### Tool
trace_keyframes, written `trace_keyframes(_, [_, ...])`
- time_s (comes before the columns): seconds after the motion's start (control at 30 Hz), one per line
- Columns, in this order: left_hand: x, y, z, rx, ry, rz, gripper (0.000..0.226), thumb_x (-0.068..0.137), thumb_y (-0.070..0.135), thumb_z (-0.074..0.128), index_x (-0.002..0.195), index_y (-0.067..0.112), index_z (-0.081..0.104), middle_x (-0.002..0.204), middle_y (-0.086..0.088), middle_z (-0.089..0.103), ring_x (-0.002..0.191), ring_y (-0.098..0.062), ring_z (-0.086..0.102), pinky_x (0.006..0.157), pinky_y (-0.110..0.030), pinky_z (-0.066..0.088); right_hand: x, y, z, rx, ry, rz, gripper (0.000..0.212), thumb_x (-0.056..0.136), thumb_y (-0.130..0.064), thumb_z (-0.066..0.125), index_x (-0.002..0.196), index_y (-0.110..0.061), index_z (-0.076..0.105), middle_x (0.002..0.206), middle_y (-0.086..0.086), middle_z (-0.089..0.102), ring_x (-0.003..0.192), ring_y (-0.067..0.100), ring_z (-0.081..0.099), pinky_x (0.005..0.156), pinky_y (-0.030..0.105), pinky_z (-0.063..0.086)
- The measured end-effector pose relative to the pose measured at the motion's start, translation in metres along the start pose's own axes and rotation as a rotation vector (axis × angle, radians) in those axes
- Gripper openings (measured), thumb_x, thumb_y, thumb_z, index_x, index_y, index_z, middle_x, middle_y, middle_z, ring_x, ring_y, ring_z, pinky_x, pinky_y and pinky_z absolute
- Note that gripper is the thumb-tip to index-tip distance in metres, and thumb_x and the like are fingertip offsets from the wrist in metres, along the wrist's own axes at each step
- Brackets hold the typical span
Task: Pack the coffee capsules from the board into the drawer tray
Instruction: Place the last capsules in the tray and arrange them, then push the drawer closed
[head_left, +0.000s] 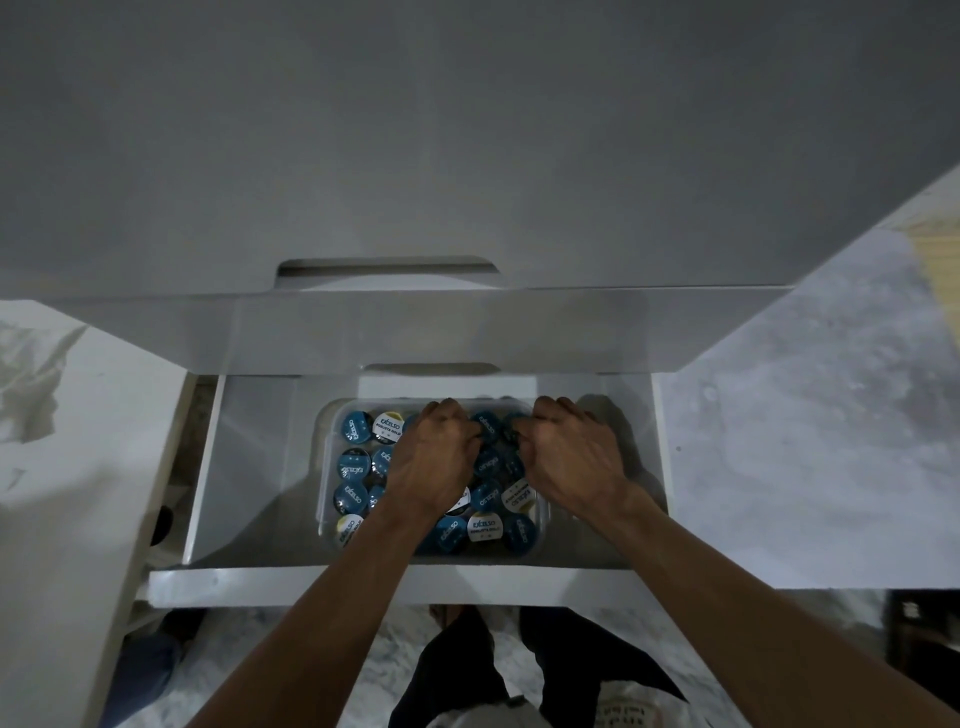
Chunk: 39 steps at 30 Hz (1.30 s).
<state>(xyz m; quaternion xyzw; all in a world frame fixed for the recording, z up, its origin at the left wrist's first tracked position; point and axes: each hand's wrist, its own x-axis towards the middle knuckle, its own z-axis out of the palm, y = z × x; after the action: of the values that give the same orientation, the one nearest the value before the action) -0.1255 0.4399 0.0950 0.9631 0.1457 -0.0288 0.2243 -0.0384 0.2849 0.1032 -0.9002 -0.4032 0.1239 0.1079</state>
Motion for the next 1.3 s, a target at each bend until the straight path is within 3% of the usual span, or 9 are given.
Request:
trace_keyframes(0.1, [-0.003,0.002,-0.006,-0.028,0.025,-0.032,0.021,0.095,0.021,0.057,0.105,0.013,0.074,0.105,-0.006,0.064,0.100,-0.021,0.057,0.084,-0.032,0.049,-0.002,-0.001,-0.003,0.049,0.017,0.024,0.027,0.092,-0.024,0.054,0.116,-0.022,0.066,0.107,0.003,0.065,0.096,0.023,0.063,0.072,0.037,0.057])
trace_keyframes(0.2, [-0.006,0.001,-0.009,-0.057,0.045,-0.061,0.019,0.092,0.024,0.062,0.106,0.015,0.072,0.104,-0.004,0.064,0.098,-0.020,0.059,0.082,-0.036,0.054,-0.002,-0.001,-0.006,0.122,0.031,0.061,0.029,0.095,-0.029,0.050,0.121,-0.026,0.063,0.107,0.000,0.063,0.097,0.022,0.061,0.076,0.038,0.056])
trace_keyframes(0.37, [-0.016,0.002,-0.012,-0.080,0.105,-0.089,0.020,0.088,0.027,0.067,0.106,0.021,0.073,0.099,0.001,0.064,0.087,-0.018,0.063,0.068,-0.034,0.057,-0.005,-0.003,-0.011,0.292,0.045,0.099,0.033,0.094,-0.030,0.054,0.126,-0.027,0.062,0.108,0.001,0.064,0.097,0.020,0.062,0.076,0.037,0.056])
trace_keyframes(0.63, [-0.031,0.012,-0.017,-0.180,0.181,-0.135,0.026,0.084,0.027,0.072,0.108,0.019,0.073,0.105,-0.002,0.070,0.091,-0.017,0.066,0.076,-0.038,0.058,-0.013,-0.003,-0.011,0.446,0.089,0.129,0.032,0.091,-0.033,0.062,0.120,-0.021,0.064,0.102,0.004,0.067,0.081,0.016,0.065,0.071,0.035,0.060])
trace_keyframes(0.8, [-0.046,0.021,-0.026,-0.275,0.239,-0.152,0.025,0.083,0.023,0.074,0.108,0.019,0.074,0.106,-0.003,0.071,0.094,-0.017,0.066,0.083,-0.024,0.051,-0.022,-0.011,-0.020,0.524,0.107,0.138,0.030,0.091,-0.029,0.064,0.119,-0.018,0.066,0.110,0.003,0.069,0.086,0.011,0.065,0.071,0.011,0.047])
trace_keyframes(0.93, [-0.064,0.027,-0.042,-0.303,0.291,-0.128,0.026,0.085,0.026,0.074,0.109,0.017,0.073,0.106,-0.001,0.071,0.093,-0.013,0.065,0.084,-0.020,0.047,-0.038,-0.022,-0.026,0.559,0.175,0.151,0.034,0.089,-0.033,0.066,0.120,-0.020,0.066,0.113,0.001,0.070,0.090,0.011,0.068,0.078,0.019,0.053])
trace_keyframes(1.07, [-0.093,0.020,-0.055,-0.335,0.350,-0.096,0.028,0.084,0.027,0.075,0.111,0.018,0.071,0.109,0.000,0.072,0.095,-0.014,0.067,0.086,-0.025,0.053,-0.061,-0.043,-0.030,0.630,0.283,0.169,0.028,0.087,-0.027,0.071,0.114,-0.019,0.069,0.106,-0.001,0.071,0.084,0.007,0.066,0.073,0.010,0.049])
trace_keyframes(1.2, [-0.138,0.003,-0.062,-0.361,0.415,0.013,0.023,0.084,0.025,0.075,0.106,0.021,0.071,0.105,0.005,0.071,0.090,-0.007,0.067,0.078,-0.025,0.057,-0.099,-0.074,-0.024,0.632,0.421,0.161,0.026,0.082,-0.019,0.076,0.108,-0.018,0.072,0.098,-0.002,0.072,0.080,0.007,0.067,0.072,0.017,0.055])
trace_keyframes(1.3, [-0.177,-0.014,-0.060,-0.350,0.476,0.040,0.025,0.083,0.022,0.075,0.107,0.019,0.070,0.106,0.004,0.071,0.089,-0.010,0.067,0.075,-0.024,0.056,-0.133,-0.097,-0.014,0.557,0.507,0.147,0.026,0.081,-0.014,0.077,0.107,-0.016,0.072,0.096,-0.002,0.070,0.080,0.007,0.064,0.075,0.000,0.042])
